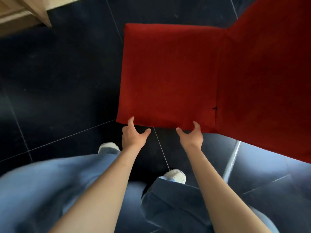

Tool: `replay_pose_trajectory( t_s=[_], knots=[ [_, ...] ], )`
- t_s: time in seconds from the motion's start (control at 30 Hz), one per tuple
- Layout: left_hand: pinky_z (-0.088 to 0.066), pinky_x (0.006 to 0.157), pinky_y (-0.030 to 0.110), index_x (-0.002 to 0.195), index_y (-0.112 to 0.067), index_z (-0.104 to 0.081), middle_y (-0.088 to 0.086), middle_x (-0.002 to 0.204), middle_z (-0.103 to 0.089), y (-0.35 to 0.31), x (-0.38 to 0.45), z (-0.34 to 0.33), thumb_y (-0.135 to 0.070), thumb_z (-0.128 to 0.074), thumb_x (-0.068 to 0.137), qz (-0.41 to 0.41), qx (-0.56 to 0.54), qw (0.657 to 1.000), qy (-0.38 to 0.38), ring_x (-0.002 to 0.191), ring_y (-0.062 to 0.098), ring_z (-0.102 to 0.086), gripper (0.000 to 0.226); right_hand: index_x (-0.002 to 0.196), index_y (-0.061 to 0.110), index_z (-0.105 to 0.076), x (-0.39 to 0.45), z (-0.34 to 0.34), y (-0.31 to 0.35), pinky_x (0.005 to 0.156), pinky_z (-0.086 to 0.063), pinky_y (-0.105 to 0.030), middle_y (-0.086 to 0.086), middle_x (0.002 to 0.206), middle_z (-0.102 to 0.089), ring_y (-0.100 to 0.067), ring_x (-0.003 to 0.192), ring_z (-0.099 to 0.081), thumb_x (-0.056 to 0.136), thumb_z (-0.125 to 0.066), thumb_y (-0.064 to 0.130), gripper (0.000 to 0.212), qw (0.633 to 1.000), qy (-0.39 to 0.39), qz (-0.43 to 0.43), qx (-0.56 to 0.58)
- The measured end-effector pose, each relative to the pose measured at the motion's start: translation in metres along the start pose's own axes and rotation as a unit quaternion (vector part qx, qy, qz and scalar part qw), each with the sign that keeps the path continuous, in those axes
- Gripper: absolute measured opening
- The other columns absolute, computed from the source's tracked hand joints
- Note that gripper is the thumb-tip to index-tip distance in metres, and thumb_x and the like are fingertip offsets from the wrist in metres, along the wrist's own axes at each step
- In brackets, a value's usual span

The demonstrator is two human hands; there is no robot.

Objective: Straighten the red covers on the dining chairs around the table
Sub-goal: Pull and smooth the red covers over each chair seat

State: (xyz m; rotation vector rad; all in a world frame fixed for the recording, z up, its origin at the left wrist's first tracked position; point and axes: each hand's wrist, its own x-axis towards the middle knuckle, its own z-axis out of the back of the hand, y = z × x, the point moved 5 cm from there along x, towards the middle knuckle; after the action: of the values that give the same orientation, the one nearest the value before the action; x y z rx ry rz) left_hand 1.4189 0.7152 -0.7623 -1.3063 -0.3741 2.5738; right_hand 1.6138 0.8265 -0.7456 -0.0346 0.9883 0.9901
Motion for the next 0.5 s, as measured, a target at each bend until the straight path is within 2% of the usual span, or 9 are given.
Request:
replay_pose_trajectory(
  t_s=[0.17,0.3,0.5],
  knots=[
    [-0.045,0.097,0.047,0.151,-0.029,-0.016,0.015,0.144,-0.035,0.008,0.023,-0.026,-0.047,-0.073,0.08,0.017,-0.037,0.999,-0.024,0.123,0.034,-0.049,0.093,0.152,0.019,-0.02,0.014,-0.016,-0.013,0.093,-0.044,-0.039,-0.017,0.145,-0.036,-0.034,0.123,-0.049,0.085,-0.073,0.034,0.087,0.998,-0.054,-0.023,0.018],
    [-0.041,0.101,0.053,0.152,-0.027,-0.009,0.018,0.147,-0.032,0.006,0.031,-0.046,-0.055,-0.068,0.08,0.008,0.007,0.998,-0.061,0.124,0.037,-0.046,0.098,0.154,0.019,-0.007,0.029,-0.026,-0.023,0.1,-0.043,-0.046,-0.019,0.153,-0.02,-0.039,0.126,-0.046,0.084,-0.073,0.037,0.098,0.995,-0.08,-0.038,0.036],
    [-0.038,0.103,0.056,0.153,-0.024,0.004,0.018,0.153,-0.023,0.004,0.046,-0.073,-0.065,-0.063,0.078,0.052,-0.066,0.993,-0.088,0.128,0.04,-0.043,0.108,0.154,0.021,0.012,0.048,-0.044,-0.032,0.102,-0.041,-0.048,-0.02,0.159,-0.002,-0.042,0.13,-0.042,0.083,-0.071,0.047,0.112,0.99,-0.089,-0.059,0.095]
  ],
)
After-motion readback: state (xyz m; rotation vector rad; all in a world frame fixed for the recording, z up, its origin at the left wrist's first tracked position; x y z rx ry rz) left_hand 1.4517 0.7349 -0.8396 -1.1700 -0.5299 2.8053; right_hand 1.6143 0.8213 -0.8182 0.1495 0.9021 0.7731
